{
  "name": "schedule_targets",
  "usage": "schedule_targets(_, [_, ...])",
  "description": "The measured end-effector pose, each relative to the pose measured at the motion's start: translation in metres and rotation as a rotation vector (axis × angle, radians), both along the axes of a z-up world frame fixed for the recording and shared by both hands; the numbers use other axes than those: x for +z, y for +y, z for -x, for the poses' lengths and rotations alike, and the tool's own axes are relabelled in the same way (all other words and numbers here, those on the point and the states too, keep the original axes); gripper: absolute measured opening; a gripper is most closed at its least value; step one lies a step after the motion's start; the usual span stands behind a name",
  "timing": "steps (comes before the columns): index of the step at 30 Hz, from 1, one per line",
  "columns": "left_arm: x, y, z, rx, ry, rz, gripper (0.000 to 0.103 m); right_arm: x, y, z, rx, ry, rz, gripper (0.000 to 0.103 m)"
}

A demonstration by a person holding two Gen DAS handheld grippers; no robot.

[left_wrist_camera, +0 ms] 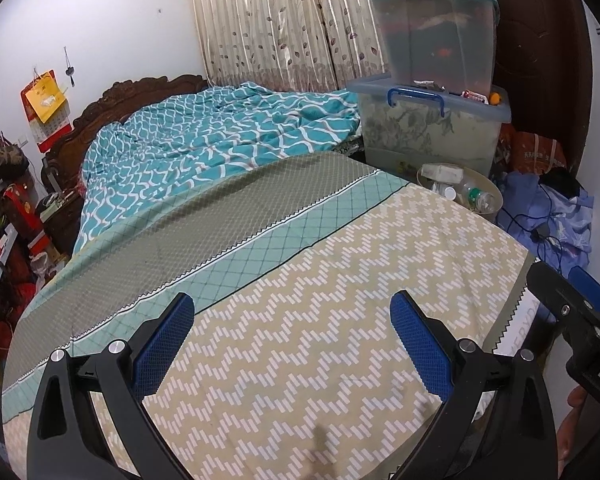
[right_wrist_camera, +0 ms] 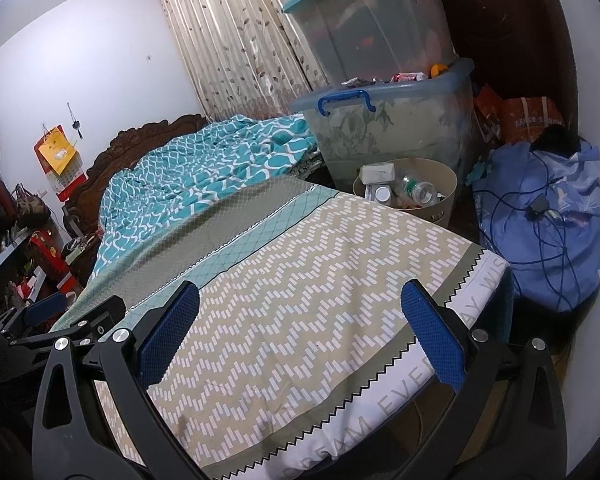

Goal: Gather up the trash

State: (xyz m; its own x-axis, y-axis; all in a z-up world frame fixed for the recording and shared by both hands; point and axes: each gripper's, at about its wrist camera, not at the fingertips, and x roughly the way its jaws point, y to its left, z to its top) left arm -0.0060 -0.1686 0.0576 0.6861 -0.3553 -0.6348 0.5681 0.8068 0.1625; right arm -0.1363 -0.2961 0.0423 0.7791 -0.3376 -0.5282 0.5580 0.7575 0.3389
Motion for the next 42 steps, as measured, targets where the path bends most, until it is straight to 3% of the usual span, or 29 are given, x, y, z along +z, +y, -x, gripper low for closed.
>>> schedule_targets(42, [-0.027, -0.001, -0.012, 0.002, 0.076, -0.045, 0.095, -0.009, 0.001, -0.013, 0.019, 0.032, -0.017, 0.100])
